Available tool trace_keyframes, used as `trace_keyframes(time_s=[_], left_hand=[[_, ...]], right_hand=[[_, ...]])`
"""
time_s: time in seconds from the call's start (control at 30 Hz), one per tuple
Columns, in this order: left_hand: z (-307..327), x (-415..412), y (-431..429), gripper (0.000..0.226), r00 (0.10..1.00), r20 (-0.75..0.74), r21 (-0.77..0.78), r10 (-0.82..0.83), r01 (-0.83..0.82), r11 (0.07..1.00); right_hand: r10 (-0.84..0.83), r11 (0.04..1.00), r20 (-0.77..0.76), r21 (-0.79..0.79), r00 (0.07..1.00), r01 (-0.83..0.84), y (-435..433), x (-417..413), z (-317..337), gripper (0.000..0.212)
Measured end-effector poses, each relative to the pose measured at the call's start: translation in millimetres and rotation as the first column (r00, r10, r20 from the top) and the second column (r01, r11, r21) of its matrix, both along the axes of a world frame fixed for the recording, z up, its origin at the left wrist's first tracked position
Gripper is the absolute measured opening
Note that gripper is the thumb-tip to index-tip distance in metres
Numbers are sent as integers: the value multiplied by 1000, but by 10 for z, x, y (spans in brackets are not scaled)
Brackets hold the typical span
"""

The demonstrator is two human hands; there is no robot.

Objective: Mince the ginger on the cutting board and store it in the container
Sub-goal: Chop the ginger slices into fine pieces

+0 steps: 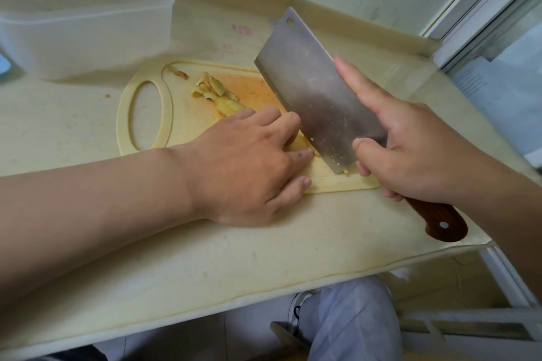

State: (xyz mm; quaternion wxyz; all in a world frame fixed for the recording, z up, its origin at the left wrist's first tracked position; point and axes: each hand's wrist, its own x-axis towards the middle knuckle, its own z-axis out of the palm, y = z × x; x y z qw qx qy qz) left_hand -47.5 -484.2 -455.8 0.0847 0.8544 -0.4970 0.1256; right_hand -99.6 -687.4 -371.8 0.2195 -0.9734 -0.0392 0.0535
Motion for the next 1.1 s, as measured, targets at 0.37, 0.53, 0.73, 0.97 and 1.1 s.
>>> trace_keyframes(time_s=[0.37, 0.53, 0.73, 0.97, 1.1], left_hand=[[-22, 19, 0, 65, 999, 41, -24, -20, 21, 999], [-34, 11, 14, 64, 997, 77, -42, -5, 8, 999], [-19, -15, 22, 61, 992, 126, -54, 22, -15, 998], [-18, -7, 7, 41, 977, 204, -142, -54, 84, 986], [-45, 4, 2, 39, 977, 200, -208, -68, 110, 972]], right_hand=[[62, 983, -44, -169, 997, -68, 302, 397, 79, 98], [44, 985, 19, -166, 999, -40, 381, 444, 59, 97], [-91, 996, 156, 34, 984, 86, 186, 337, 50, 96], [-146, 967, -50, 202, 988, 153, 39, 87, 30, 95], [-143, 956, -160, 234, 977, 178, -33, 64, -45, 95]])
